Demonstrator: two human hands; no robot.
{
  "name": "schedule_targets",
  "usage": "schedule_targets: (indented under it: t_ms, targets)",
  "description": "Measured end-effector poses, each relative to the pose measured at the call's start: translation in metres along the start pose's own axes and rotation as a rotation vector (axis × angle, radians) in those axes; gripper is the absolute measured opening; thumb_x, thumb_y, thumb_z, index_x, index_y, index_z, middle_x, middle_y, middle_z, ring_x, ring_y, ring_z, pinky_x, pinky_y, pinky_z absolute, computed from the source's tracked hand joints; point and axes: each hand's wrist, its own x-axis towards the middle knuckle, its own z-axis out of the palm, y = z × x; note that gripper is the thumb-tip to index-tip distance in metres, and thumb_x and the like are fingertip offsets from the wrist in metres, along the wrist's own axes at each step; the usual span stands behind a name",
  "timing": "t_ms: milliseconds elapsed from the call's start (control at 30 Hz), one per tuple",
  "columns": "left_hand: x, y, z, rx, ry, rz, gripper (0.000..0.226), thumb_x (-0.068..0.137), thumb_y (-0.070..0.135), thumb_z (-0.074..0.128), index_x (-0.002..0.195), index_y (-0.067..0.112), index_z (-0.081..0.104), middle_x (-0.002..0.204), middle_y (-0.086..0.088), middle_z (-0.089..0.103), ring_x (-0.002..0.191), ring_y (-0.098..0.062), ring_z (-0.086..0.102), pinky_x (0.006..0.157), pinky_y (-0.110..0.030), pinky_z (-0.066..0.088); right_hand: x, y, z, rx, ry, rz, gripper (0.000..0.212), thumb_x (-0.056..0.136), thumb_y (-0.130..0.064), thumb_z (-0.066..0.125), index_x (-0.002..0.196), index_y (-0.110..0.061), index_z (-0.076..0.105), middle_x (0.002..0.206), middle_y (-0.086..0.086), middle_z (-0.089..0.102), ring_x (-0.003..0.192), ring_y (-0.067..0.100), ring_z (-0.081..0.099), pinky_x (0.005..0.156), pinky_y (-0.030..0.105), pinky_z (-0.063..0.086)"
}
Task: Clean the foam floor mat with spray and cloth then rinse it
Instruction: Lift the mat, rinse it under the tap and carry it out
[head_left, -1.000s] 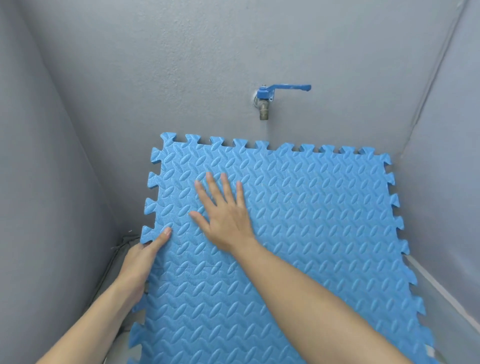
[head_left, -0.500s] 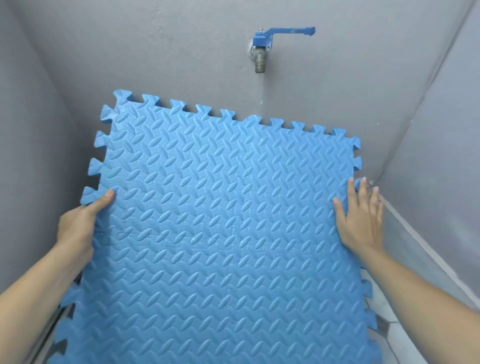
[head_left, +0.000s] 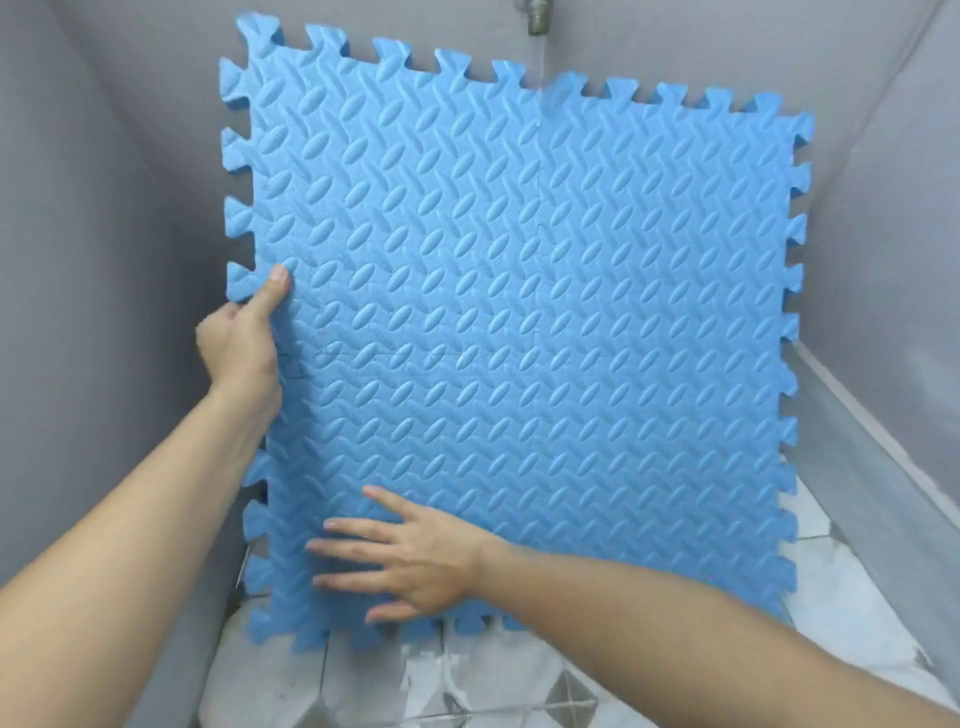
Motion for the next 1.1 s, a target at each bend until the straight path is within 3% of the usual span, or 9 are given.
schedule_targets:
  t_ms: [100, 233, 300, 400, 533, 633, 867, 967, 1100]
  targets:
    - [-0.006, 0.001, 0.011, -0.017, 0.001, 0.069, 0.041, 0.073, 0.042, 0.078, 0.048, 0.028, 0.049, 0.042, 0.020, 0.045, 0.046, 0.003, 0.041, 0.054, -0.016, 0.039, -0.030, 0.069, -0.003, -0.084, 0.101, 0.211, 0.052, 0.100, -0.046, 0.038, 0.150, -0.031, 0.035, 0.158, 0.000, 0.031, 0.147, 0.021, 0.026, 0.117, 0.060, 0.012]
    - [-0.001, -0.003, 0.013, 0.069, 0.027, 0.099, 0.055, 0.072, 0.055, 0.073, 0.049, 0.025, 0.033, 0.051, 0.011, 0.034, 0.050, -0.007, 0.031, 0.053, -0.024, 0.031, -0.129, 0.160, -0.007, -0.149, 0.095, 0.785, 0.065, 0.098, -0.052, 0.043, 0.154, -0.037, 0.012, 0.159, 0.002, 0.028, 0.147, 0.029, 0.027, 0.113, 0.062, 0.022]
    - [0.004, -0.012, 0.012, 0.199, -0.002, 0.082, 0.059, 0.074, 0.059, 0.069, 0.054, 0.023, 0.028, 0.056, 0.007, 0.030, 0.052, -0.010, 0.027, 0.052, -0.027, 0.027, -0.176, 0.173, -0.012, -0.074, 0.079, 1.042, 0.067, 0.098, -0.056, 0.036, 0.154, -0.037, 0.006, 0.162, 0.003, 0.021, 0.148, 0.032, 0.021, 0.113, 0.062, 0.021]
    - [0.001, -0.034, 0.017, 0.329, -0.091, -0.040, 0.056, 0.079, 0.062, 0.062, 0.062, 0.019, 0.031, 0.060, 0.002, 0.031, 0.053, -0.013, 0.028, 0.053, -0.030, 0.024, -0.195, 0.173, -0.026, 0.012, 0.029, 1.234, 0.063, 0.098, -0.057, 0.024, 0.155, -0.031, 0.015, 0.163, 0.004, 0.016, 0.149, 0.035, 0.014, 0.116, 0.061, 0.015]
    - [-0.007, -0.051, 0.030, 0.439, -0.152, -0.119, 0.053, 0.083, 0.060, 0.059, 0.068, 0.013, 0.038, 0.063, -0.004, 0.038, 0.054, -0.018, 0.036, 0.051, -0.032, 0.027, -0.156, 0.199, -0.041, 0.179, 0.223, 1.549, 0.069, 0.096, -0.057, 0.022, 0.156, -0.025, 0.009, 0.165, 0.005, 0.002, 0.151, 0.032, 0.000, 0.119, 0.057, 0.004]
    - [-0.011, -0.052, 0.043, 0.451, -0.213, -0.171, 0.050, 0.082, 0.059, 0.061, 0.070, 0.013, 0.045, 0.062, -0.002, 0.037, 0.056, -0.018, 0.037, 0.053, -0.031, 0.028, -0.100, 0.231, -0.058, 0.180, 0.230, 1.471, 0.067, 0.098, -0.056, 0.023, 0.156, -0.025, 0.010, 0.165, 0.004, 0.002, 0.151, 0.034, -0.002, 0.120, 0.056, 0.005]
    - [-0.016, -0.055, 0.036, 0.283, -0.094, -0.113, 0.045, 0.085, 0.049, 0.062, 0.066, 0.014, 0.043, 0.061, 0.003, 0.036, 0.056, -0.015, 0.033, 0.052, -0.028, 0.027, 0.058, 0.197, -0.060, 0.075, 0.021, 0.755, 0.062, 0.098, -0.057, 0.031, 0.154, -0.036, 0.017, 0.164, -0.001, 0.010, 0.151, 0.026, 0.006, 0.119, 0.056, 0.002]
    - [-0.004, -0.057, 0.014, 0.303, -0.029, -0.098, 0.044, 0.086, 0.049, 0.062, 0.083, 0.006, 0.057, 0.075, 0.000, 0.049, 0.073, -0.017, 0.045, 0.069, -0.031, 0.034, 0.023, 0.215, -0.053, 0.050, 0.052, 0.825, 0.064, 0.095, -0.063, 0.026, 0.153, -0.039, 0.017, 0.164, -0.002, 0.011, 0.151, 0.023, 0.010, 0.117, 0.061, 0.005]
    - [0.016, -0.061, -0.023, 0.311, 0.068, -0.095, 0.045, 0.083, 0.053, 0.064, 0.067, 0.016, 0.043, 0.068, 0.002, 0.043, 0.074, -0.019, 0.041, 0.071, -0.031, 0.032, -0.089, 0.234, -0.042, 0.051, -0.021, 1.140, 0.069, 0.093, -0.069, 0.017, 0.154, -0.040, 0.005, 0.165, -0.003, 0.002, 0.152, 0.024, 0.003, 0.120, 0.056, 0.005]
